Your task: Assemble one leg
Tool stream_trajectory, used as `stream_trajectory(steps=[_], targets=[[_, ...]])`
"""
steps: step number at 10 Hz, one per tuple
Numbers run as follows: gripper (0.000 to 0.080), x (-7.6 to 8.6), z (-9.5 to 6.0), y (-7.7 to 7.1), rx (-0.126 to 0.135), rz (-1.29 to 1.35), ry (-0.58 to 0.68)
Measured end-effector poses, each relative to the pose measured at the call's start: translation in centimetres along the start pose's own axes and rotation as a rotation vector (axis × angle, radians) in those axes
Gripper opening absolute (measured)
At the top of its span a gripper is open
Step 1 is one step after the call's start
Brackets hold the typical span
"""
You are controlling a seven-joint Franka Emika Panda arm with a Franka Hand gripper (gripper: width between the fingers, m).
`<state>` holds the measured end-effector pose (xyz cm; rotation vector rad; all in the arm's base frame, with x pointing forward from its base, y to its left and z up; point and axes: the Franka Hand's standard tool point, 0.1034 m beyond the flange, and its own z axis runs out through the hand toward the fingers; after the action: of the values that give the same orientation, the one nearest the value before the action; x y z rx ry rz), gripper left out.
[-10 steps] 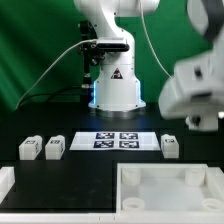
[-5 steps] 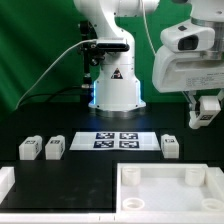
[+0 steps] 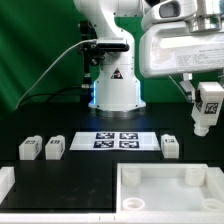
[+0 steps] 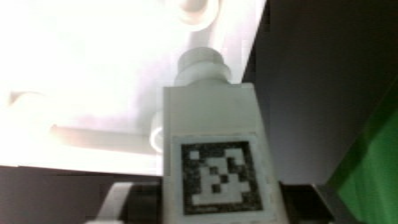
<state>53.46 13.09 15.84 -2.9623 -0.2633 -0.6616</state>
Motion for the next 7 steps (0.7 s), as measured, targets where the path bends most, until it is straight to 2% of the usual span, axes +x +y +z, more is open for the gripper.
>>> stream_trajectory(steps=[2, 3, 4, 5, 6, 7], targets=[[0.0294, -0.3, 0.1, 0.1, 0.003, 0.0, 0.149], [0.0294, -0.4, 0.5, 0.2, 0.003, -0.005, 0.149], [0.0294, 0.7, 1.5, 1.1, -0.002, -0.01, 0.148], [0.0294, 3.4, 2.5, 2.1, -0.006, 0.002, 0.171], [0.0294, 4.7, 3.7, 2.9, -0.007, 0.01, 0.188], [0.0294, 4.4, 5.1, 2.9, -0.003, 0.017, 0.189]])
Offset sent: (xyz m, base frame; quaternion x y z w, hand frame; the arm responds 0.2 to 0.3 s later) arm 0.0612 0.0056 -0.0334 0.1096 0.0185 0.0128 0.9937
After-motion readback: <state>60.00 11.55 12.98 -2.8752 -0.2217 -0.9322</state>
